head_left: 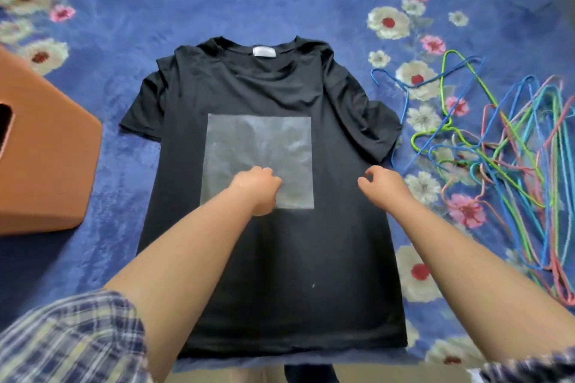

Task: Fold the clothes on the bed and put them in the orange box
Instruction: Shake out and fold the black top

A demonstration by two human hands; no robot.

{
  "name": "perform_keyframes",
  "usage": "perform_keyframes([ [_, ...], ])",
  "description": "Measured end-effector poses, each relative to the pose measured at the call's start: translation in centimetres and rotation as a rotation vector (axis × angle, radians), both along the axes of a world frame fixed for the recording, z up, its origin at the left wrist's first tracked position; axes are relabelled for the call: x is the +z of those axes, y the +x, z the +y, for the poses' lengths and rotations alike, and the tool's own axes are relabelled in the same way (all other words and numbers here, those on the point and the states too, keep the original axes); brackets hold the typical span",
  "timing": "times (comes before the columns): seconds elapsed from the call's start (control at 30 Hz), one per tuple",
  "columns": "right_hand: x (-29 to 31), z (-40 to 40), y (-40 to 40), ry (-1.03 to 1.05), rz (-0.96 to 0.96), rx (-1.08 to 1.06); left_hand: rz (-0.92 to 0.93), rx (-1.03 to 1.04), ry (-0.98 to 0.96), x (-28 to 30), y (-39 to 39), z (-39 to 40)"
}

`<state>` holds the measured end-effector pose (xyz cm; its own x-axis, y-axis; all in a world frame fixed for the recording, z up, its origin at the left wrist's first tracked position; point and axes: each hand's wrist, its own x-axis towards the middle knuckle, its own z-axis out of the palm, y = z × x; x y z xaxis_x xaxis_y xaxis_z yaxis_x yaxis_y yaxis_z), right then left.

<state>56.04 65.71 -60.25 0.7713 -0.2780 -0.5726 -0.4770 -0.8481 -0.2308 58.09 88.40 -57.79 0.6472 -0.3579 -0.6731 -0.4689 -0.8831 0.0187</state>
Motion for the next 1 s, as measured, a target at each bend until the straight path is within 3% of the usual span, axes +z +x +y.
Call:
perform_keyframes([
  [0.13, -1.9, -2.8, 5.6, 0.256, -0.189, -0.486, -0.020, 0.186, -0.150, -1.9, 4.9, -2.1],
  [0.27, -3.8, -5.2, 9.5, 0.226, -0.268, -0.705, -0.089, 0.263, -0.210, -4.0, 8.5, -3.4],
  [0.4, -5.3, -6.7, 12.0, 0.236, -0.313, -0.627, -0.107, 0.269, -0.258, -6.2, 11.1, -4.7],
  [0.5, -3.3, -8.7, 13.9, 0.265, -0.618, -0.548, -0.155, 0.257, -0.307, -6.7, 12.6, -5.8],
  [0.6, -1.9, -12.4, 16.0, 0.140, -0.824, -0.613, -0.244, 0.268, -0.359, -7.5, 13.9, -7.1],
  [0.7, -3.0, -15.6, 17.0, 0.101, -0.769, -0.748, -0.281, 0.248, -0.343, -8.8, 14.8, -8.3],
  [0.8, -5.3, -16.9, 16.8, 0.122, -0.622, -0.851, -0.227, 0.161, -0.151, -10.2, 15.4, -9.3],
  [0.87, -6.0, -16.8, 16.3, 0.118, -0.549, -0.804, -0.206, 0.146, -0.073, -10.5, 15.8, -9.6],
  [1.0, -6.4, -16.1, 15.3, 0.011, -0.276, -0.645, -0.387, 0.123, -0.326, -10.2, 17.9, -10.5],
])
